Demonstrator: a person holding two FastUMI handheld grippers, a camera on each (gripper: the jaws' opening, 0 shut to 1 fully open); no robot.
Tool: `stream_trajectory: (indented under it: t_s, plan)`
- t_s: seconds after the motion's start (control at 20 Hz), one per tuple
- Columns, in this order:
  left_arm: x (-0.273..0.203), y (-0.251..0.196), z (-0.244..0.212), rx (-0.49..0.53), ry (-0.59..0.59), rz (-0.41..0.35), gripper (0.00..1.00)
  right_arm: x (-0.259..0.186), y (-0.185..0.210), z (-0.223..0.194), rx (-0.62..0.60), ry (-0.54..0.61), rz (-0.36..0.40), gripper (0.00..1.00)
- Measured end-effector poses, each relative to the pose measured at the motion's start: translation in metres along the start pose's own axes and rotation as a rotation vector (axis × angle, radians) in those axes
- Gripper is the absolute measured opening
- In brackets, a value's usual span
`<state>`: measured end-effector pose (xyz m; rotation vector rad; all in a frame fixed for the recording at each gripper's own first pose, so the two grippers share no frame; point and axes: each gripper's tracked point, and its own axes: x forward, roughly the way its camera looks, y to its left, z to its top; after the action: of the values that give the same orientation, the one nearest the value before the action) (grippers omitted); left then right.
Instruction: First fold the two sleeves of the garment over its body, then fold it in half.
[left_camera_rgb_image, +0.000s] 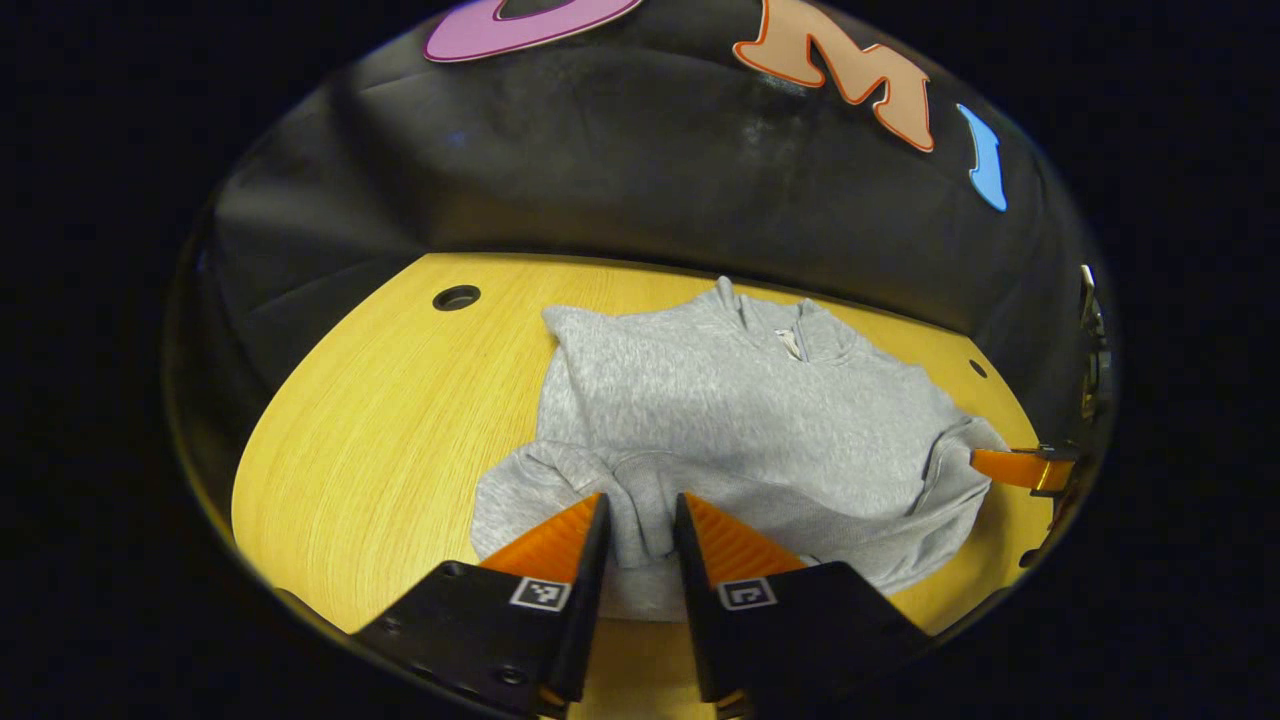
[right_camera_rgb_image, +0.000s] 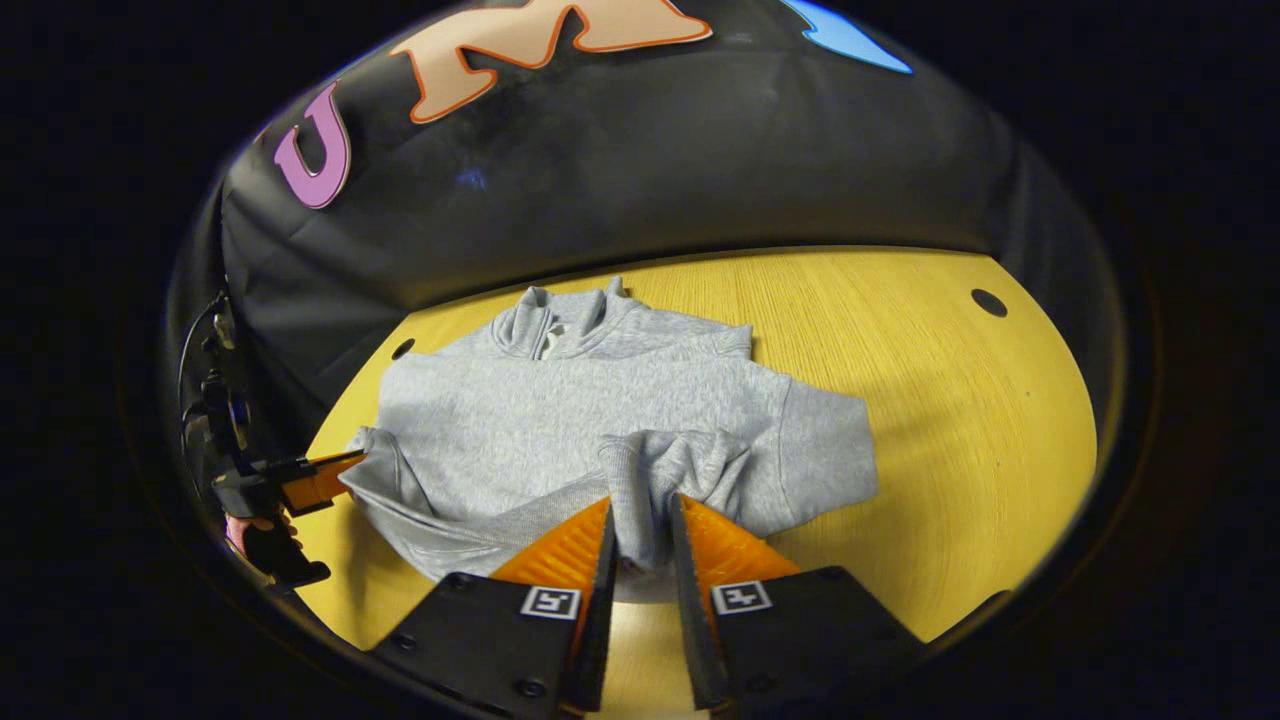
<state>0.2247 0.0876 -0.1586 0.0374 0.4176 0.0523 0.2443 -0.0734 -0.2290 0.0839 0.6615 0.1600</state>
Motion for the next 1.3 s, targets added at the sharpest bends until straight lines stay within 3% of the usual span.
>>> stream_trajectory:
  t_s: [0.1, 0.15, 0.25, 0.3, 0.35, 0.4, 0.5, 0.55, 0.65, 0.7, 0.75, 0.85, 1.1, 1.15, 1.3]
  plan:
    - [-0.002, 0.0, 0.003, 0.04, 0.004, -0.003, 0.68, -0.001, -0.001, 0.001, 0.035, 0.011, 0.0, 0.43]
    - [-0.004, -0.001, 0.005, 0.063, 0.007, -0.005, 0.79, -0.002, 0.0, 0.002, 0.059, 0.015, 0.008, 0.39]
    - [-0.008, 0.001, 0.014, 0.106, -0.009, 0.002, 0.84, -0.003, 0.005, 0.009, 0.1, 0.001, 0.033, 0.55]
    - [-0.012, 0.003, 0.022, 0.126, -0.024, 0.008, 0.86, -0.003, 0.006, 0.012, 0.107, -0.004, 0.033, 0.73]
    - [-0.016, 0.003, 0.029, 0.135, -0.038, 0.011, 0.88, -0.006, 0.005, 0.015, 0.107, -0.011, 0.029, 0.77]
    - [-0.022, 0.001, 0.039, 0.132, -0.058, 0.002, 0.9, -0.006, 0.005, 0.021, 0.104, -0.028, 0.026, 0.89]
    - [-0.038, -0.007, 0.058, 0.113, -0.098, -0.02, 0.9, -0.02, 0.006, 0.034, 0.09, -0.065, 0.021, 0.98]
    - [-0.048, -0.009, 0.066, 0.11, -0.118, -0.028, 0.9, -0.028, 0.005, 0.044, 0.073, -0.095, 0.015, 0.92]
    - [-0.068, -0.014, 0.081, 0.109, -0.152, -0.04, 0.9, -0.052, 0.006, 0.067, 0.026, -0.168, -0.001, 0.92]
    - [-0.08, -0.017, 0.086, 0.109, -0.167, -0.051, 0.91, -0.067, 0.007, 0.077, 0.004, -0.207, -0.008, 0.97]
    - [-0.091, -0.021, 0.091, 0.11, -0.183, -0.056, 0.91, -0.086, 0.009, 0.085, -0.012, -0.246, -0.014, 0.92]
    - [-0.115, -0.028, 0.093, 0.126, -0.201, -0.073, 0.9, -0.126, 0.012, 0.091, -0.044, -0.304, -0.029, 0.97]
    - [-0.168, -0.036, 0.081, 0.111, -0.231, -0.13, 0.9, -0.205, 0.023, 0.069, -0.096, -0.378, -0.075, 0.97]
    - [-0.176, -0.038, 0.073, 0.095, -0.224, -0.138, 0.91, -0.217, 0.028, 0.062, -0.082, -0.386, -0.077, 0.93]
    - [-0.191, -0.037, 0.05, 0.046, -0.19, -0.137, 0.91, -0.241, 0.037, 0.036, -0.058, -0.397, -0.086, 0.97]
